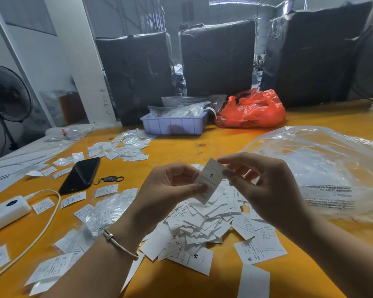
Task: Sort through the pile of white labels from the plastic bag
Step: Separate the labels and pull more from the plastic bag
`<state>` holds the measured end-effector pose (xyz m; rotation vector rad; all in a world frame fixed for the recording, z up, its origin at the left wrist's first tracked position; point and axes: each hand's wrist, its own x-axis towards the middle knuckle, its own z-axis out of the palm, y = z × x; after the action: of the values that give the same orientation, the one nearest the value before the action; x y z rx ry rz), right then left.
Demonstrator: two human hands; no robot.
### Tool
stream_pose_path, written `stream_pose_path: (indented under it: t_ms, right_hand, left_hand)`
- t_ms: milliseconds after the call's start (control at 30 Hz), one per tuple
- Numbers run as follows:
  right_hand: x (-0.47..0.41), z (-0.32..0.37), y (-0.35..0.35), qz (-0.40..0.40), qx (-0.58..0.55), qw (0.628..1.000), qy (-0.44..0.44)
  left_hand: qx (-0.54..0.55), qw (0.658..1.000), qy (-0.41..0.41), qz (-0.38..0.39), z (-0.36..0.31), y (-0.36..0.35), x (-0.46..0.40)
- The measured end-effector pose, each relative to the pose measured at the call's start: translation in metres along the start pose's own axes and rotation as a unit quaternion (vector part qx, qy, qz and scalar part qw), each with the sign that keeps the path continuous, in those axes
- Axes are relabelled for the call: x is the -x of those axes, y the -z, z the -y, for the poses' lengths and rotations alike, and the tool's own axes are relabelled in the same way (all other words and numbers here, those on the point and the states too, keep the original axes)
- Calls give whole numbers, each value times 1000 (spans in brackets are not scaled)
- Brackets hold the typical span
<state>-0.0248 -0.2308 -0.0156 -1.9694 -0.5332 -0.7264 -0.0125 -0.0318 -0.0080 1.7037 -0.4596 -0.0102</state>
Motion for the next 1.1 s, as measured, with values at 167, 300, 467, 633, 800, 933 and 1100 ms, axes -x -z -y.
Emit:
stream_pose_path:
  t_ms: [167,300,467,633,800,933,1100]
  right_hand:
    - [2,5,1,54,-10,998,32]
    - [1,3,1,14,-33,999,18]
    - [1,0,-1,10,-98,995,-19]
    - [3,0,-5,8,-97,994,-43]
    - [4,1,-7,46,-78,996,-18]
    - [3,-3,-6,96,-94,990,-38]
    - [-5,-13,7,-22,13,1000,-4]
  left_hand:
    - [20,1000,5,5,0,0,2]
    - [23,1000,11,2,-1,0,2]
    - [21,1000,19,1,0,0,2]
    - [26,999,33,14,1,-1,1]
    - [-3,999,33,19,4,2,0]
    - [-40,999,35,12,1,2,1]
    - [-130,986,102,-24,-6,33,-3]
